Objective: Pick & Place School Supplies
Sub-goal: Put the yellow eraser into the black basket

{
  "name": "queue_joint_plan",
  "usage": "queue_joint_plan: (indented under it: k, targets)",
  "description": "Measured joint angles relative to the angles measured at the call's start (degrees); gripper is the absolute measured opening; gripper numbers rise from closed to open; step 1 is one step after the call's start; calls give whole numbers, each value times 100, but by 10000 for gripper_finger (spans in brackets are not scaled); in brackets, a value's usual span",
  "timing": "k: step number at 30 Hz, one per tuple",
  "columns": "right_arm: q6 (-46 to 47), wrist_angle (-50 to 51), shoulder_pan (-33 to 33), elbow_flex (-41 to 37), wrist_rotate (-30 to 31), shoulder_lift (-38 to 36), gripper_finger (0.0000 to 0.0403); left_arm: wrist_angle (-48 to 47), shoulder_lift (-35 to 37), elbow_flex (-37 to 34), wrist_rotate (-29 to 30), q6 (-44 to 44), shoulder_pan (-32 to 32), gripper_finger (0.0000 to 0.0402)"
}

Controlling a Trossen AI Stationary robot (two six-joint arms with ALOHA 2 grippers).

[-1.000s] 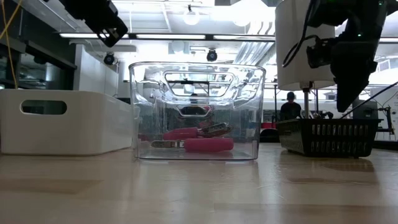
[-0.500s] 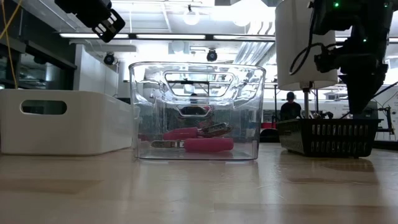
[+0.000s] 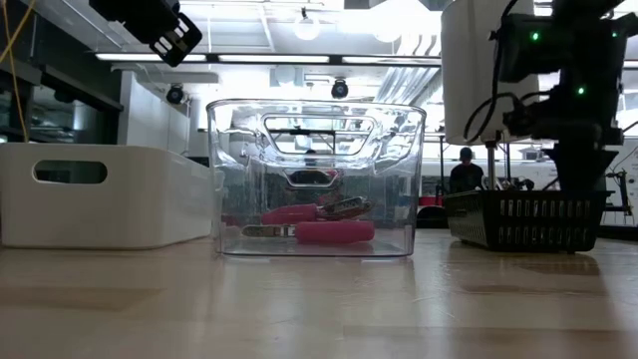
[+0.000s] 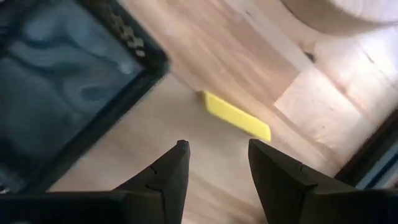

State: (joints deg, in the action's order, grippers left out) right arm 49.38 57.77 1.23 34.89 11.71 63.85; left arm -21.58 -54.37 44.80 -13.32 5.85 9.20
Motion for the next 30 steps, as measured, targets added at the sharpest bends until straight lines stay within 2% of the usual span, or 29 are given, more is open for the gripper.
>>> queue_joint_plan:
  k: [9,16,26,30]
  targets:
    - [107,-18,0,-23,255,394,158,78,0,0,2,4,96,53]
    - [-216,-13,0,-14,112,474,158,91,0,0,2,17,126,53]
    - [-922,58,2,246,-393,477,158,88,-10,0,3,15,124,53]
    - [-1251,355,2,362,-512,477,158,87,-17,0,3,15,123,53]
